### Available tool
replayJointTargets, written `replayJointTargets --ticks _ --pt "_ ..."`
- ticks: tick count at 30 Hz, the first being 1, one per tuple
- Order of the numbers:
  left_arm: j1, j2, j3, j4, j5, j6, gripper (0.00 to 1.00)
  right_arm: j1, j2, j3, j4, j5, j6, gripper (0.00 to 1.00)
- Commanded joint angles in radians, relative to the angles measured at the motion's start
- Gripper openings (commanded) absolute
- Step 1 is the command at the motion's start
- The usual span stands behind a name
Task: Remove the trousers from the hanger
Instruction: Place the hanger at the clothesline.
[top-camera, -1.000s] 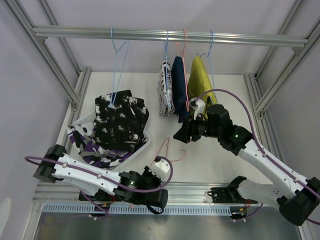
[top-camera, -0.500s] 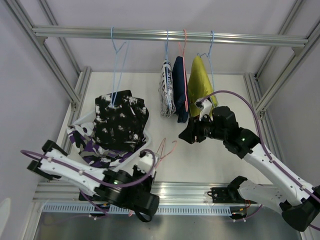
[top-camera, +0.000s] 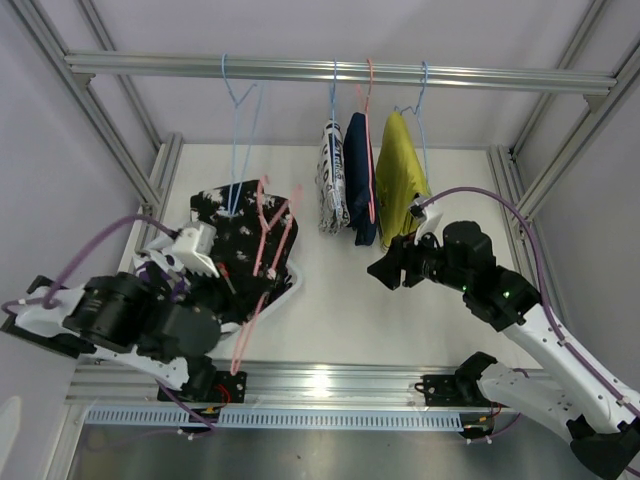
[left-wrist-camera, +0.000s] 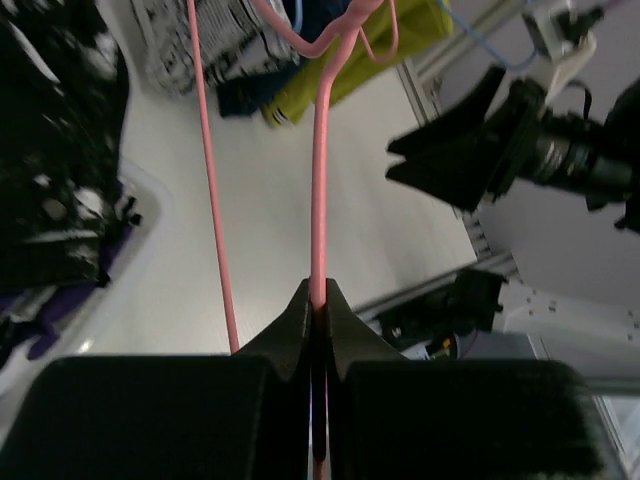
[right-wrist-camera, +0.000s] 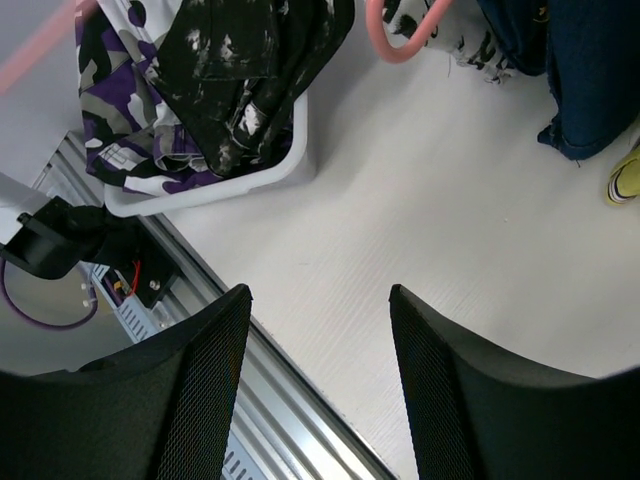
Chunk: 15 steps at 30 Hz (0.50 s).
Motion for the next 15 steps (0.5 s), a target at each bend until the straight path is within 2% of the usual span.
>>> replayJointTargets --ticks 1,2,3,5,6,7,9,12,15 --pt "0.087 -0.021 0.097 -0.122 -0.151 0.25 0.01 -0.002 -0.013 -0.016 0.012 0.024 -0.004 0.62" --pt "0.112 -0.032 0.089 -0.068 -0.157 0.323 0.01 -0.002 -0.011 -0.02 0.018 0.023 -0.002 0.62" --pt "0.138 -0.064 0.08 0.081 -0.157 0.491 0.0 -0.004 -0.011 -0.027 0.023 0.021 -0.001 0.62" --pt "0.236 -0.111 0.05 0.296 -0.119 0.691 0.0 -0.005 -0.005 -0.031 0.037 0.021 -0.001 0.63" --pt "0.268 -0.163 -0.034 0.542 -0.088 0.894 0.0 -0.004 0.0 -0.031 0.04 0.024 0.002 0.63" --pt "0.328 -0.18 -0.056 0.633 -0.038 0.963 0.0 -0.005 0.003 -0.03 0.046 0.024 0.005 0.63" --pt "0.389 -0.177 -0.064 0.722 -0.002 1.063 0.01 -0.005 0.01 -0.033 0.058 0.021 0.005 0.63" --pt "0.53 -0.119 0.006 0.742 0.131 1.096 0.0 -0.007 0.032 -0.028 0.07 0.032 -0.005 0.63" --pt "0.679 0.014 0.098 0.727 0.248 1.097 0.0 -0.01 0.049 -0.025 0.08 0.038 -0.007 0.63"
